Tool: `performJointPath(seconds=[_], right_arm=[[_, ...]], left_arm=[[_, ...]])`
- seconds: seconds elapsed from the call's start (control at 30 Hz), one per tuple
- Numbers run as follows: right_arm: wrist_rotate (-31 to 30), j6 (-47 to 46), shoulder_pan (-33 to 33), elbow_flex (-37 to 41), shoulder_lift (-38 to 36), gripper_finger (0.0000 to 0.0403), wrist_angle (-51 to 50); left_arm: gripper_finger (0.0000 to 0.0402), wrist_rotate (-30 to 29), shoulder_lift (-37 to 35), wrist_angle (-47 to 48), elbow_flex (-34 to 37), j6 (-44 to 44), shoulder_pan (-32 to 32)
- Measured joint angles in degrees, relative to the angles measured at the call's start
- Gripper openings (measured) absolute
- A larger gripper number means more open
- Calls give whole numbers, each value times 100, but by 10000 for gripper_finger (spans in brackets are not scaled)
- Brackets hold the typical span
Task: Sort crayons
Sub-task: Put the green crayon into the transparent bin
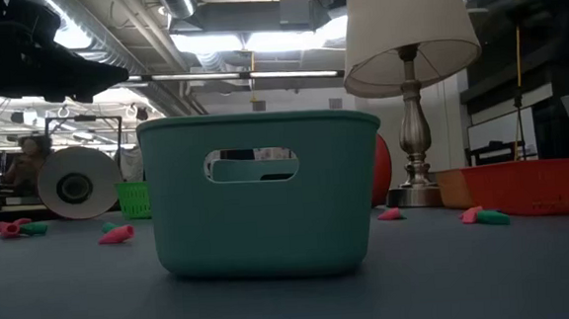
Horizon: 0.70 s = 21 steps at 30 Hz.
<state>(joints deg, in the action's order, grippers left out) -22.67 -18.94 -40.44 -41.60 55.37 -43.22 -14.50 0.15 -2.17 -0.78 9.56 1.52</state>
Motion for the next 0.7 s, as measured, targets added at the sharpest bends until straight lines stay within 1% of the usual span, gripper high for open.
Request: performJointPath(seconds=[0.1, 0.2, 0.37, 0.5, 0.7], right_arm=[[-20, 761, 512, 0, 0, 27, 597], [261, 1584, 1110, 0, 0, 5, 1358], [918, 2623, 2044, 0, 0, 14, 2500], [1453, 3049, 2742, 0, 0, 15, 2875], [1863, 3222, 3641, 0, 0, 16, 3024]], left_arm=[[53, 0, 0, 2, 0, 0, 2], [53, 0, 0, 1, 0, 0, 1], [53, 0, 1, 0, 0, 0, 2], [53, 0, -1, 0, 0, 1, 2], [53, 0, 1, 0, 0, 0, 2]])
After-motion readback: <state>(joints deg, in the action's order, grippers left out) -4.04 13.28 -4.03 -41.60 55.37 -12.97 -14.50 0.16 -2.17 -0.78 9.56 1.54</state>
